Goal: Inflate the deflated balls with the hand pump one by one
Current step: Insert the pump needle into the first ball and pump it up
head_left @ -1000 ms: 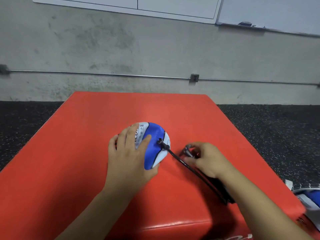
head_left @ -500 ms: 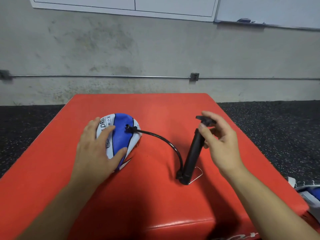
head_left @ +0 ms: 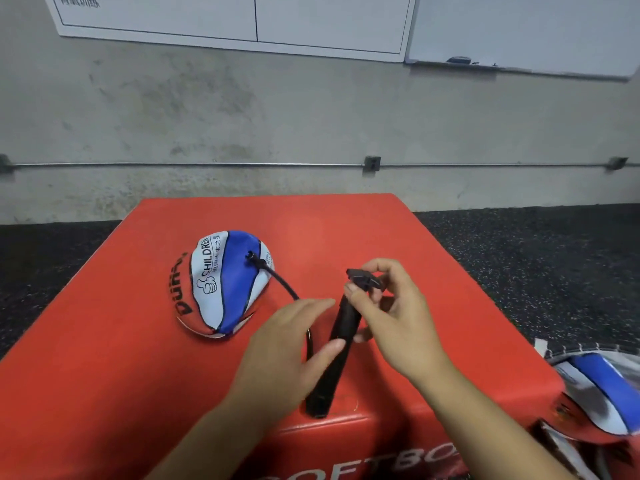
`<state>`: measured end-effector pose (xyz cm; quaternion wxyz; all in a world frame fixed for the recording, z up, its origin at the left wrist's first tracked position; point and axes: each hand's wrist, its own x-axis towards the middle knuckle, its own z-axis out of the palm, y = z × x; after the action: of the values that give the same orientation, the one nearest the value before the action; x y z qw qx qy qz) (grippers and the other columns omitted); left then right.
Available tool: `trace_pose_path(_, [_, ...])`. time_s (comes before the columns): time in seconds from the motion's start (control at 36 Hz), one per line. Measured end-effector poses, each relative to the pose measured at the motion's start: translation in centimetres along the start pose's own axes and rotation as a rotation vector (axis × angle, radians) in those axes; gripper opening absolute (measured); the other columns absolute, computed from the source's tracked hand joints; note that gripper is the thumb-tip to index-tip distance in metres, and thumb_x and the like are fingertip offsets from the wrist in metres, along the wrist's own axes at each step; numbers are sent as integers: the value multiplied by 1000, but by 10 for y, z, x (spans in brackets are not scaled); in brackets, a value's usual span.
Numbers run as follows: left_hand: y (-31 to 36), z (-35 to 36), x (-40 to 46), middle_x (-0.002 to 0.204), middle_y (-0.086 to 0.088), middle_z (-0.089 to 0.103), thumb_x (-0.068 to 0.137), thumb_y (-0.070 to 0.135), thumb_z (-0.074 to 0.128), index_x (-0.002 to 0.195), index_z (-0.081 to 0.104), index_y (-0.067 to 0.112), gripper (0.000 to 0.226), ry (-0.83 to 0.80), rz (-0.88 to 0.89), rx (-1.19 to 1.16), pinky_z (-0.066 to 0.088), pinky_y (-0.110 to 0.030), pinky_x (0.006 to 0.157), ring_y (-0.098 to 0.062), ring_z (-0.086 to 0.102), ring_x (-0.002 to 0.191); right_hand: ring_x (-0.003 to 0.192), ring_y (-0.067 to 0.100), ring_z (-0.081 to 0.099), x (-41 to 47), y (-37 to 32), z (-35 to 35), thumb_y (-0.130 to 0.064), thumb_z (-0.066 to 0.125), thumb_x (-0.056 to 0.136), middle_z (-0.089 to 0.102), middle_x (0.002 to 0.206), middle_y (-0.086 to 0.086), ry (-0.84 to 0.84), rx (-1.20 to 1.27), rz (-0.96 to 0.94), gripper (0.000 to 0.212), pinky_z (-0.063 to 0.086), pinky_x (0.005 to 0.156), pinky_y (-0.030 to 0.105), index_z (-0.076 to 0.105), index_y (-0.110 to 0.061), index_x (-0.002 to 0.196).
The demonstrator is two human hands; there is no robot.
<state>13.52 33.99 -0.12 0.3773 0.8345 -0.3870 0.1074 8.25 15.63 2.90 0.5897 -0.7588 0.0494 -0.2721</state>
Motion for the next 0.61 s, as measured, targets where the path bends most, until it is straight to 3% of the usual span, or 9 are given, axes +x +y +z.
trace_pose_path(0.11, [12,9,0,118,33,68,84,54,73,133,60,45,52,-30,-81,-189,46,-15,90,5,65,107,62,11,50,-11,8,3,-44,76,87,49,73,-7,7,-133,-43,30,53,59,43,61,-32,110])
trace_pose_path(0.22, [16,14,2,108,26,74,86,22,84,124,64,48,50,5,-127,-342,53,-23,85,-4,70,100,70,19,59,-10,0,-6,-50,71,88,61,91,-1,-73,-162,-85,33,56,69,51,61,-31,113])
trace_pose_path(0.31, [16,14,5,111,22,75,89,12,82,128,66,43,52,29,-124,-384,57,-29,91,-6,72,105,90,11,62,-5,-10,-19,-52,63,95,59,114,-15,-179,-339,-256,41,50,79,22,61,-35,133])
trace_pose_path(0.33, [15,13,6,113,23,75,90,12,80,130,65,43,53,26,-107,-385,56,-29,94,-5,71,108,93,10,61,-4,-12,-22,-53,58,98,56,116,-19,-213,-418,-301,45,47,80,17,57,-38,140])
trace_pose_path(0.44, [14,15,9,119,32,69,95,18,74,134,55,55,58,15,-49,-330,47,-13,98,2,67,112,90,0,57,1,-12,-25,-57,35,107,48,113,-23,-261,-683,-364,44,52,80,31,51,-42,146])
trace_pose_path(0.61, [4,29,12,126,37,61,92,21,72,136,44,73,74,-94,-88,-304,55,-18,97,7,63,117,91,17,62,13,0,-28,-56,24,109,52,103,-13,-206,-769,-314,40,52,76,45,54,-36,126])
